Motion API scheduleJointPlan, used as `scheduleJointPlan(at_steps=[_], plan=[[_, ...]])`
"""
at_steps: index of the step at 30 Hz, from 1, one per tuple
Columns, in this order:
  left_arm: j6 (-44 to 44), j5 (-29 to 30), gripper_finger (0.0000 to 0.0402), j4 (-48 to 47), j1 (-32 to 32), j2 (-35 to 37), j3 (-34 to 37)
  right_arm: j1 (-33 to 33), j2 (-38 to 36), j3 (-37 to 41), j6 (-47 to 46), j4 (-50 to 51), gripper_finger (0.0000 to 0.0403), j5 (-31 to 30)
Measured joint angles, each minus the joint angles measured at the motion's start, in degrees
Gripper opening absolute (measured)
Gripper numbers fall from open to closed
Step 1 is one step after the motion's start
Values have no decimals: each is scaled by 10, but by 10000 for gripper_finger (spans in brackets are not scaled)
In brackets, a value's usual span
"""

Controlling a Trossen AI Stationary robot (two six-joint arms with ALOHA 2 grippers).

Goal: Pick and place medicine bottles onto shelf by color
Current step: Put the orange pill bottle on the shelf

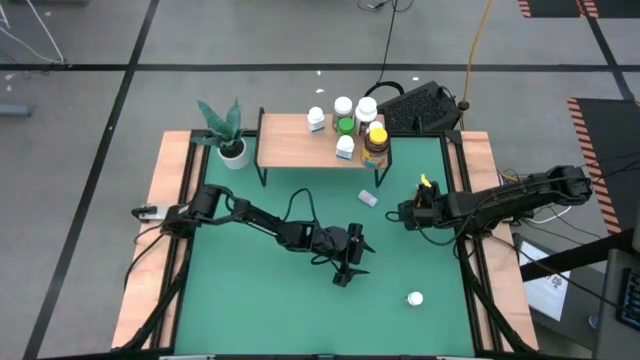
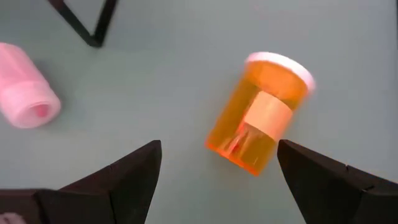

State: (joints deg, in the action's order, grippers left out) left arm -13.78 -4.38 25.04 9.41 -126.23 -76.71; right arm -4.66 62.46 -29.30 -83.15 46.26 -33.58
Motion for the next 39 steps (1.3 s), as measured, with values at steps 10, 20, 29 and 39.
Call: scheduleJointPlan(at_steps=[10, 20, 29, 39], plan=[[5, 0, 296, -1, 0, 1, 0, 1, 0, 0, -25, 37, 313, 42], [6, 0, 296, -1, 0, 1, 0, 1, 0, 0, -84, 70, 313, 19], [6, 0, 296, -1, 1, 1, 0, 32, 0, 40, -99, 43, 313, 8], [5, 0, 296, 0, 0, 1, 0, 48, -1, 90, -77, -16, 313, 20]])
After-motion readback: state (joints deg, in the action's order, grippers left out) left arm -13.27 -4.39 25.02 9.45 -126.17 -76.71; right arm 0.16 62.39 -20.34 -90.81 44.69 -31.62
